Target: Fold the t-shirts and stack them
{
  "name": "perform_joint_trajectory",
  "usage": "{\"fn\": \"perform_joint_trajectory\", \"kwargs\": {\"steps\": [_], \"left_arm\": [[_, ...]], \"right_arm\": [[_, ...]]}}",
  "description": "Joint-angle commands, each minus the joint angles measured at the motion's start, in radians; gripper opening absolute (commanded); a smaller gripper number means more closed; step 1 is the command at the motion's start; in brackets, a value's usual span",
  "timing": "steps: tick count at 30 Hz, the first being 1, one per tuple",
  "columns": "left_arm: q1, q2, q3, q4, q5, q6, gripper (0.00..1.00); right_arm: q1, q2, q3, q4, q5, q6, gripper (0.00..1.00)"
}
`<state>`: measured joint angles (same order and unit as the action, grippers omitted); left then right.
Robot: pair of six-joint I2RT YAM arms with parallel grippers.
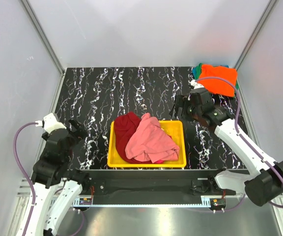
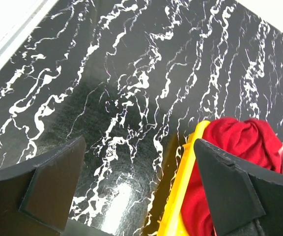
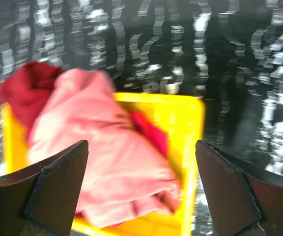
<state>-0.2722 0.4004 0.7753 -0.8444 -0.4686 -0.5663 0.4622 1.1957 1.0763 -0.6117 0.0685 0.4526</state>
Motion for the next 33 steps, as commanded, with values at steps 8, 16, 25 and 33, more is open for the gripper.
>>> {"fn": "perform_joint_trajectory", "kwargs": {"steps": [8, 16, 25, 33], "left_arm": [[0.005, -0.015, 0.03, 0.123, 0.079, -0.001, 0.99], [0.004, 0.078, 0.013, 0.147, 0.341, 0.144, 0.99], [0.005, 0.193, 0.019, 0.13, 0.344, 0.152, 0.99], [0.005, 0.265, 0.022, 0.134, 0.404, 0.163, 0.99]], "right_arm": [[0.186, 0.111, 0.143, 0.013, -0.182, 0.003, 0.98], [0.247, 0.352, 0.275, 0.013, -0.167, -0.009, 0.95], [0.306, 0.519, 0.332, -0.003, -0.156, 0.003, 0.7], [0.313, 0.496, 0.381, -0.045, -0.142, -0.028, 0.0]]}}
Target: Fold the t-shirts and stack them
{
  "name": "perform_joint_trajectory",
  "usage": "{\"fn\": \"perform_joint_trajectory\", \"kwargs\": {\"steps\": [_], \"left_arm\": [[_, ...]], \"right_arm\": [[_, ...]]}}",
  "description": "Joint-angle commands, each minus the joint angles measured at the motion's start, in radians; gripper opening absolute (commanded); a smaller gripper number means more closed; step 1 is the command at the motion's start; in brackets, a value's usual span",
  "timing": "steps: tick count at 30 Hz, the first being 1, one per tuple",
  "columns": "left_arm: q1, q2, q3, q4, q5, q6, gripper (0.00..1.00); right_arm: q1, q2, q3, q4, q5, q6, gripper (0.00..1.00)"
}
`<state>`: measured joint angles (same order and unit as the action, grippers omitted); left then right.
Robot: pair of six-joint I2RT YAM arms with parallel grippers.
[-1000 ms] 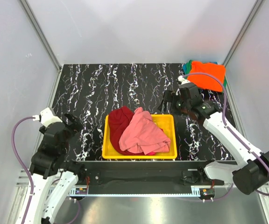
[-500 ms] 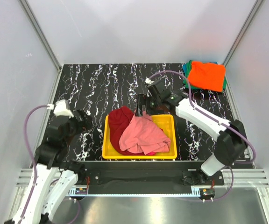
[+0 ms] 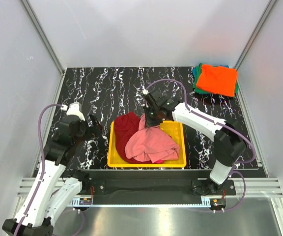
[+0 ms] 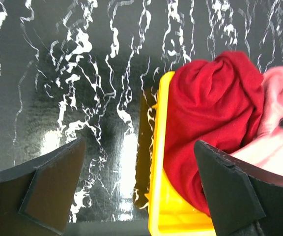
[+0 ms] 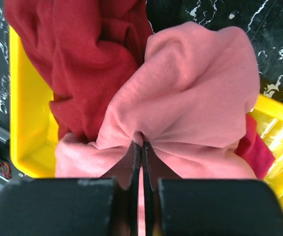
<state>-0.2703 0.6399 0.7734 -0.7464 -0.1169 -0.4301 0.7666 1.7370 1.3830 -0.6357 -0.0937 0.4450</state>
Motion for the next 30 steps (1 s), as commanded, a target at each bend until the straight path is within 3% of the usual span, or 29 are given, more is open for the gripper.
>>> {"fn": "perform_joint_trajectory", "kwargs": {"steps": [1, 6, 8, 10, 12, 15, 22, 28, 29, 30], "left_arm": [[0.002, 0.043, 0.027, 0.036, 0.057, 0.027, 0.99], [0.003, 0.141, 0.041, 0.039, 0.095, 0.008, 0.95], [0.003, 0.208, 0.043, 0.054, 0.111, 0.008, 0.88], [0.002, 0.254, 0.035, 0.071, 0.111, 0.001, 0.88], [0.002, 0.313, 0.024, 0.085, 0.148, -0.007, 0.86], [-0.001, 0.365, 0.004, 0.12, 0.187, -0.024, 0.81], [-0.053, 0.536, 0.007, 0.166, 0.224, -0.053, 0.72], [-0.096, 0.691, 0.05, 0.182, 0.234, -0.053, 0.42], [-0.092, 0.722, 0.058, 0.179, 0.227, -0.05, 0.2], [-0.087, 0.736, 0.072, 0.165, 0.202, -0.052, 0.08]], "right_arm": [[0.008, -0.056, 0.121, -0.039, 0.038, -0.035, 0.0], [0.008, -0.154, 0.367, -0.241, 0.13, -0.103, 0.0], [0.008, -0.216, 0.514, -0.292, 0.247, -0.136, 0.0], [0.008, -0.282, 0.591, -0.309, 0.452, -0.15, 0.0], [0.008, -0.413, 0.587, -0.257, 0.645, -0.153, 0.0], [0.008, -0.591, 0.519, -0.14, 0.806, -0.19, 0.0], [0.008, -0.757, 0.36, -0.085, 0.956, -0.235, 0.0], [0.007, -0.791, 0.303, -0.085, 0.927, -0.206, 0.0], [0.007, -0.795, 0.298, -0.084, 0.921, -0.203, 0.0], [0.007, -0.8, 0.295, -0.084, 0.914, -0.201, 0.0]]}}
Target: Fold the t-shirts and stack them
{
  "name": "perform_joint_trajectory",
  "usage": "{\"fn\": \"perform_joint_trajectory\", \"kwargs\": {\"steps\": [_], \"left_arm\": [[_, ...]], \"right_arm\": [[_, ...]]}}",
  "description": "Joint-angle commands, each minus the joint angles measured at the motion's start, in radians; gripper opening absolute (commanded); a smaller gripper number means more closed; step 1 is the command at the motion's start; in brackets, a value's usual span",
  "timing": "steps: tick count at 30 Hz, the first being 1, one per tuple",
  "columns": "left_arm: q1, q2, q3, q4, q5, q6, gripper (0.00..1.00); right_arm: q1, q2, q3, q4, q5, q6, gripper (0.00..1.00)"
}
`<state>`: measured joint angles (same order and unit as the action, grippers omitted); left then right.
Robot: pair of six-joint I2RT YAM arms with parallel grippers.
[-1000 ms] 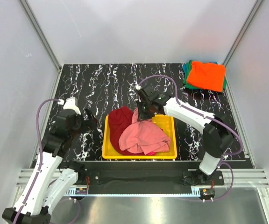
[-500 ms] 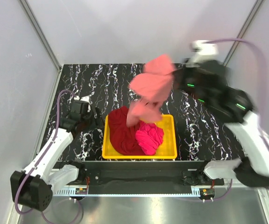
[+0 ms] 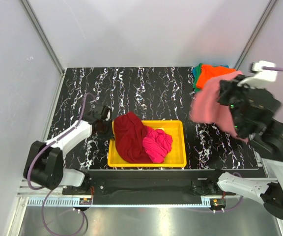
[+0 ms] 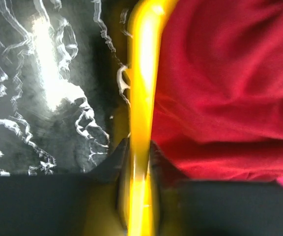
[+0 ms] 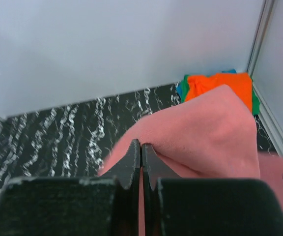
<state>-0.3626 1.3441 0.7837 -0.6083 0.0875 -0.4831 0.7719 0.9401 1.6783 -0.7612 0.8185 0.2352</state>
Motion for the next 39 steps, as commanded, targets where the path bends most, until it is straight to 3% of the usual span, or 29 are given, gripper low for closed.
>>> {"fn": "perform_joint_trajectory", "kwargs": {"steps": [1, 6, 12, 16, 22, 27, 30, 34, 39], "left_arm": [[0.029, 0.041, 0.071, 0.016, -0.018, -0.003, 0.0], [0.187, 0.05, 0.133, -0.031, -0.068, -0.051, 0.0], [0.499, 0.082, 0.247, -0.024, 0.007, -0.116, 0.0], [0.681, 0.165, 0.37, -0.002, -0.023, -0.153, 0.0], [0.78, 0.361, 0.641, 0.019, 0.018, -0.238, 0.0], [0.783, 0.544, 0.856, -0.013, 0.041, -0.218, 0.0], [0.804, 0.514, 0.778, -0.012, -0.024, -0.314, 0.0], [0.855, 0.391, 0.507, 0.148, 0.003, -0.485, 0.0], [0.861, 0.302, 0.341, 0.197, -0.069, -0.641, 0.0]], "right_arm": [[0.003, -0.01, 0.0, 0.042, -0.002, 0.012, 0.0], [0.001, -0.026, -0.012, 0.04, -0.027, 0.018, 0.0], [0.003, -0.029, -0.046, 0.039, -0.071, 0.044, 0.0], [0.003, -0.011, -0.057, 0.039, -0.148, 0.094, 0.0], [0.003, 0.055, -0.071, 0.039, -0.318, 0.165, 0.0], [0.003, 0.106, -0.069, 0.045, -0.39, 0.197, 0.0], [0.003, 0.137, -0.072, 0.057, -0.394, 0.199, 0.0], [0.003, 0.192, -0.075, 0.088, -0.418, 0.2, 0.0], [0.003, 0.296, -0.029, 0.166, -0.563, 0.162, 0.0]]}}
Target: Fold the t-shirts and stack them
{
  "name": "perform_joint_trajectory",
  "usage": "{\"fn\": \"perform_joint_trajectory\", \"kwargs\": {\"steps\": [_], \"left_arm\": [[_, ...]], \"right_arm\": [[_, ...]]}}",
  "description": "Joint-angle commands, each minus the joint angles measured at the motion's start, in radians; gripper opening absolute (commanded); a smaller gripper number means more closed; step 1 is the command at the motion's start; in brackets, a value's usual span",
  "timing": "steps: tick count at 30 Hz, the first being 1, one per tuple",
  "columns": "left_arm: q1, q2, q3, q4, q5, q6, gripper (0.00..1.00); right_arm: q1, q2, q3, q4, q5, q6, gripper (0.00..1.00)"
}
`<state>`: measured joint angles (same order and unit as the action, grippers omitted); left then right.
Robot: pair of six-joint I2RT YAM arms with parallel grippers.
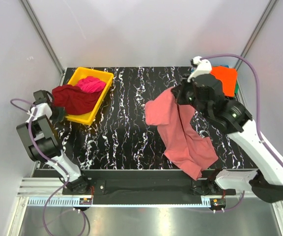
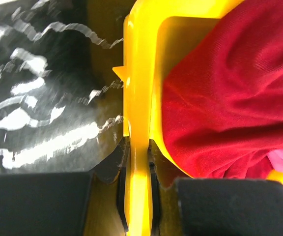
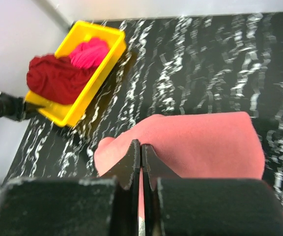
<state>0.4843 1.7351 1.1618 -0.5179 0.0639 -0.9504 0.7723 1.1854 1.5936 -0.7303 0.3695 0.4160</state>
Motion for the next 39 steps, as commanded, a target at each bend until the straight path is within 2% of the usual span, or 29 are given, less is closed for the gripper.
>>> {"fn": "perform_joint_trajectory", "kwargs": {"steps": [1, 3, 4, 5, 7, 8, 10, 11, 14, 16, 18, 19, 20, 21, 22, 23, 24, 25, 26, 27, 28, 31, 34, 35, 37, 39], "left_arm": [[0.026, -0.118, -0.057, 0.12, -0.049, -0.215, 0.0], [0.054, -0.141, -0.125, 0.221, 0.003, -0.255, 0.02], [0.088, -0.14, -0.152, 0.278, 0.052, -0.28, 0.16], [0.102, -0.126, -0.143, 0.324, 0.148, -0.281, 0.25], [0.123, -0.1, -0.073, 0.322, 0.227, -0.239, 0.41], [0.126, -0.097, -0.054, 0.299, 0.272, -0.223, 0.45], [0.134, -0.121, -0.033, 0.3, 0.318, -0.182, 0.52], [0.14, -0.161, -0.031, 0.303, 0.333, -0.169, 0.55], [0.166, -0.28, -0.033, 0.285, 0.373, -0.127, 0.62], [0.18, -0.339, -0.031, 0.237, 0.373, -0.081, 0.68], [0.181, -0.425, -0.034, 0.202, 0.376, -0.05, 0.77], [0.18, -0.459, -0.056, 0.197, 0.395, -0.025, 0.79], [0.18, -0.515, -0.072, 0.193, 0.402, -0.015, 0.85], [0.177, -0.554, -0.092, 0.19, 0.409, -0.007, 0.86], [0.172, -0.584, -0.138, 0.182, 0.404, 0.018, 0.88], [0.16, -0.62, -0.163, 0.173, 0.39, 0.033, 0.9], [0.111, -0.694, -0.186, 0.162, 0.366, 0.05, 0.92], [0.079, -0.727, -0.226, 0.133, 0.3, 0.089, 0.93], [0.006, -0.762, -0.241, 0.112, 0.26, 0.107, 0.93], [-0.03, -0.79, -0.27, 0.093, 0.226, 0.128, 0.93], [-0.064, -0.837, -0.283, 0.066, 0.17, 0.134, 0.93], [-0.186, -0.884, -0.315, 0.024, 0.094, 0.162, 0.92], [-0.295, -0.885, -0.324, -0.025, 0.056, 0.216, 0.91], [-0.329, -0.882, -0.329, -0.037, 0.053, 0.231, 0.91], [-0.346, -0.881, -0.35, -0.065, 0.053, 0.271, 0.88], [-0.362, -0.884, -0.384, -0.079, 0.047, 0.303, 0.87]], "right_arm": [[0.002, 0.107, 0.078, 0.141, -0.157, -0.025, 0.0], [0.002, 0.176, 0.187, 0.14, -0.338, -0.043, 0.0], [0.002, 0.242, 0.231, 0.132, -0.415, -0.034, 0.0], [0.002, 0.275, 0.326, 0.129, -0.545, -0.026, 0.0], [0.002, 0.357, 0.429, 0.12, -0.642, 0.001, 0.0], [0.002, 0.384, 0.554, 0.109, -0.693, 0.003, 0.0], [0.002, 0.462, 0.71, 0.025, -0.707, -0.002, 0.0], [0.001, 0.488, 0.874, -0.018, -0.699, -0.015, 0.0], [0.002, 0.517, 1.022, -0.167, -0.598, -0.061, 0.0], [0.002, 0.407, 0.92, -0.173, -0.481, -0.086, 0.0], [0.002, 0.241, 0.655, -0.155, -0.375, -0.108, 0.0], [0.002, 0.176, 0.42, -0.103, -0.234, -0.115, 0.0], [0.002, 0.051, 0.291, -0.057, -0.171, -0.115, 0.01], [-0.002, -0.005, 0.172, -0.019, -0.102, -0.105, 0.07], [-0.008, -0.051, -0.025, 0.021, 0.024, -0.088, 0.32], [-0.019, -0.087, -0.109, 0.026, 0.086, -0.029, 0.53], [-0.034, -0.137, -0.182, 0.017, 0.135, 0.006, 0.79], [-0.11, -0.156, -0.251, 0.011, 0.173, 0.045, 1.0], [-0.167, -0.176, -0.367, 0.006, 0.151, 0.132, 1.0], [-0.251, -0.175, -0.417, 0.012, 0.099, 0.165, 1.0], [-0.394, -0.167, -0.488, 0.023, -0.055, 0.199, 1.0], [-0.519, -0.072, -0.509, 0.025, -0.278, 0.202, 1.0], [-0.518, -0.033, -0.523, 0.037, -0.45, 0.239, 1.0], [-0.516, -0.044, -0.543, 0.067, -0.507, 0.251, 0.97], [-0.499, -0.056, -0.605, 0.14, -0.599, 0.295, 0.95], [-0.441, -0.061, -0.629, 0.155, -0.595, 0.305, 0.92]]}}
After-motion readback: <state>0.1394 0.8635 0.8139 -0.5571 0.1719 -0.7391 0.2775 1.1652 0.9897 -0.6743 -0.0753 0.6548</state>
